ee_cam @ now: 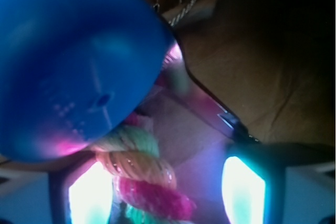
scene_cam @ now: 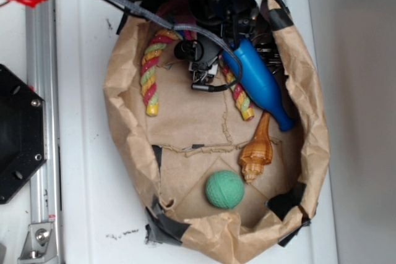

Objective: Grab the multicolored rope.

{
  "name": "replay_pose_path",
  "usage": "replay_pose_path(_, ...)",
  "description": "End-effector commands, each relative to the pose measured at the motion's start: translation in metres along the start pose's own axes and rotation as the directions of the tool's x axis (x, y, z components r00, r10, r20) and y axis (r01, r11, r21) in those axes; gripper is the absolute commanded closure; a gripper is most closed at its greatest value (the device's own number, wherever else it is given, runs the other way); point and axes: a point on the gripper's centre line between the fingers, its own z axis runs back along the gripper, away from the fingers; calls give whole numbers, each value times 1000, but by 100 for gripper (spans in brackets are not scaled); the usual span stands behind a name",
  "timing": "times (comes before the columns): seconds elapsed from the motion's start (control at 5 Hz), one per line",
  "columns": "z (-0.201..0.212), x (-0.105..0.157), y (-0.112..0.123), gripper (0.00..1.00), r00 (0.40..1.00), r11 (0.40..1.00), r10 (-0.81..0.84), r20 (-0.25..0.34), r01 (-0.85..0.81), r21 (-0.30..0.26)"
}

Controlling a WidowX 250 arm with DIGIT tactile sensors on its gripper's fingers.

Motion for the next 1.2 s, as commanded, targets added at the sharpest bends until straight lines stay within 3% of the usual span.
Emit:
replay_pose_path(0.0, -4, -6, -5, 100, 1000, 999, 5, -9, -5, 46)
replay_pose_path(0.4, -3, -8, -9, 100, 1000, 996, 27, -11, -26, 90)
replay_pose_path(0.6, 17, -8, -14, 100, 999, 991, 26, 45, -32, 134)
replay_pose_path(0.8, 68, 1, -53, 100, 987, 992, 75, 142, -88, 92)
replay_pose_path(1.0, 119, 14, -79, 100, 965, 970, 213, 153, -227, 88)
